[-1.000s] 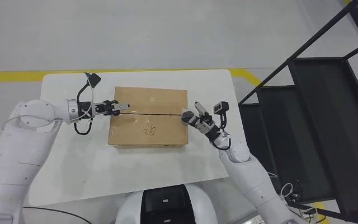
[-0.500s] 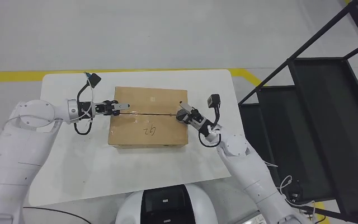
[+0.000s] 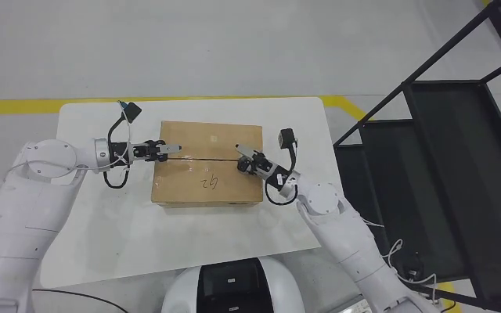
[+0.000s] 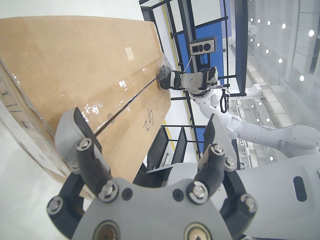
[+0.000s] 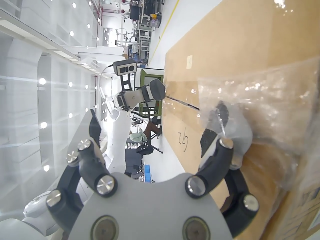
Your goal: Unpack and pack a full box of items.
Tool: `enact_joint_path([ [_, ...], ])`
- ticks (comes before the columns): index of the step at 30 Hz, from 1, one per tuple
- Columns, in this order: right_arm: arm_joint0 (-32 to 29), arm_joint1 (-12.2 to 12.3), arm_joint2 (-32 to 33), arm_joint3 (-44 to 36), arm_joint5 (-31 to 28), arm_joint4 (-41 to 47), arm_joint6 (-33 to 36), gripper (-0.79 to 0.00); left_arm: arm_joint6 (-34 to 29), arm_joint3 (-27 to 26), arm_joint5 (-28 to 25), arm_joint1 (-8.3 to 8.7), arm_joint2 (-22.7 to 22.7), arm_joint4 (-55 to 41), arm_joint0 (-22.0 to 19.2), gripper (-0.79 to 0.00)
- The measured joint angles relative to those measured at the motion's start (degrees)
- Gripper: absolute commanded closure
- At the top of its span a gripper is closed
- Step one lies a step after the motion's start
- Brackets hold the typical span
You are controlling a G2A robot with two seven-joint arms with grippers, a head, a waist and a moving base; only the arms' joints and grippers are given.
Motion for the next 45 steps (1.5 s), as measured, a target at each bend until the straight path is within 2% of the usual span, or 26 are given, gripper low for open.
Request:
enact_joint_path([
  [12, -2.5, 0.9, 3.4, -4.9, 2.1, -4.6, -2.6, -0.785, 0.0, 0.0, 0.0, 0.00, 0.0, 0.0, 0.0, -0.785],
  [31, 0.5, 0.7, 3.2, -2.5, 7.2, -4.7, -3.0, -0.785, 0.0, 0.0, 0.0, 0.00, 0.0, 0.0, 0.0, -0.785],
  [32, 0.7, 0.7, 3.1, -2.4, 7.3, -4.6, -3.1, -0.185, 0.0, 0.0, 0.0, 0.00, 0.0, 0.0, 0.0, -0.785],
  [33, 1.1, 0.6, 2.9, -2.4, 7.2, -4.6, -3.2, 0.000, 0.0, 0.0, 0.0, 0.00, 0.0, 0.0, 0.0, -0.785],
  [45, 1.7, 0.7, 3.7, -2.6, 7.2, -7.1, -5.5, 0.000, 0.0, 0.0, 0.0, 0.00, 0.0, 0.0, 0.0, -0.785],
])
